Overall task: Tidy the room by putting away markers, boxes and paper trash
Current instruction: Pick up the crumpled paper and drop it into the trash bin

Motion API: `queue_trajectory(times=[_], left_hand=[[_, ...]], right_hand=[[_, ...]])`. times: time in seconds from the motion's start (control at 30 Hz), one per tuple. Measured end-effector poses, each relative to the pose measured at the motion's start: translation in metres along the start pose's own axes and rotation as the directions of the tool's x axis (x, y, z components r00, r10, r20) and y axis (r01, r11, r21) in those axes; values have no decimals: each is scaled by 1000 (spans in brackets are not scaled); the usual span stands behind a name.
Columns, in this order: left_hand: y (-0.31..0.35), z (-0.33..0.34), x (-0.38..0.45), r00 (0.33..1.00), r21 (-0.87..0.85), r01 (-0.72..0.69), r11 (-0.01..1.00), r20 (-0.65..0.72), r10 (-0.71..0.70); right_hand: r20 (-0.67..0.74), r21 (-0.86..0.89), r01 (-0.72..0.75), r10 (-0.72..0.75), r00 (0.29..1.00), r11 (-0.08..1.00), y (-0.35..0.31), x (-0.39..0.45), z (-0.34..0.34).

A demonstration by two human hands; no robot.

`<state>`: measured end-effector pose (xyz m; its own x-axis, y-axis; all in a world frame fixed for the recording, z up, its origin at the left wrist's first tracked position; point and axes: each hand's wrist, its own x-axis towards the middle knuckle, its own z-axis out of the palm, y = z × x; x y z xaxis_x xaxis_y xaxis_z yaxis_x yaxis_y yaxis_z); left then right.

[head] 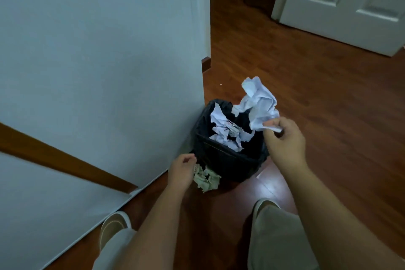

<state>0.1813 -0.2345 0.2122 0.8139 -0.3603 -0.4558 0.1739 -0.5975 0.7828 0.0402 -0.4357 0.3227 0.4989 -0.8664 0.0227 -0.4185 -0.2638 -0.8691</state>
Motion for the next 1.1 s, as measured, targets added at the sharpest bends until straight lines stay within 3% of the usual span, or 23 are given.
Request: queue_trajectory(times=[0.1, 0.17, 0.27, 0.33, 0.4, 0.47, 0.57, 0.67, 0.77, 0.83, 0.97, 1.1], left_hand=[[-31, -5, 7, 992, 120, 111, 987, 53, -118], [-48, -8, 11, 983, 164, 160, 973, 65, -173], [-68, -13, 18, 971, 306, 190, 933, 82, -225], [-76, -15, 23, 967, 398, 178, 900, 98, -235], [-83, -14, 30, 967, 483, 144, 864, 117, -227], [-85, -12, 39, 971, 543, 82, 836, 146, -190], [-94, -9, 54, 969, 634, -10, 773, 198, -149], [-110, -4, 70, 960, 704, -78, 706, 245, -138], [-125, 4, 84, 950, 717, -128, 686, 288, -123], [-132, 7, 94, 947, 716, -136, 685, 296, -121], [-146, 8, 115, 951, 738, -165, 654, 296, -93], [-157, 4, 136, 934, 767, -223, 602, 345, -94]], right_hand=[[188, -292, -16, 74, 979, 956, 10, 8, 28], [169, -401, 55, 15, 986, 914, 18, -7, 46], [141, -347, 280, -245, 959, 895, 29, -44, 76], [358, -289, 413, -303, 883, 863, 44, -63, 98], [629, -294, 437, -172, 758, 850, 68, -75, 124], [742, -393, 329, 85, 665, 859, 93, -75, 144], [740, -573, 227, 378, 557, 788, 130, -64, 172], [709, -616, 121, 480, 517, 778, 155, -54, 196], [694, -571, -87, 536, 480, 816, 167, -49, 227], [669, -564, -170, 568, 481, 808, 172, -46, 245], [610, -640, -97, 581, 539, 762, 180, -39, 267], [563, -676, -162, 646, 515, 719, 178, -36, 276]])
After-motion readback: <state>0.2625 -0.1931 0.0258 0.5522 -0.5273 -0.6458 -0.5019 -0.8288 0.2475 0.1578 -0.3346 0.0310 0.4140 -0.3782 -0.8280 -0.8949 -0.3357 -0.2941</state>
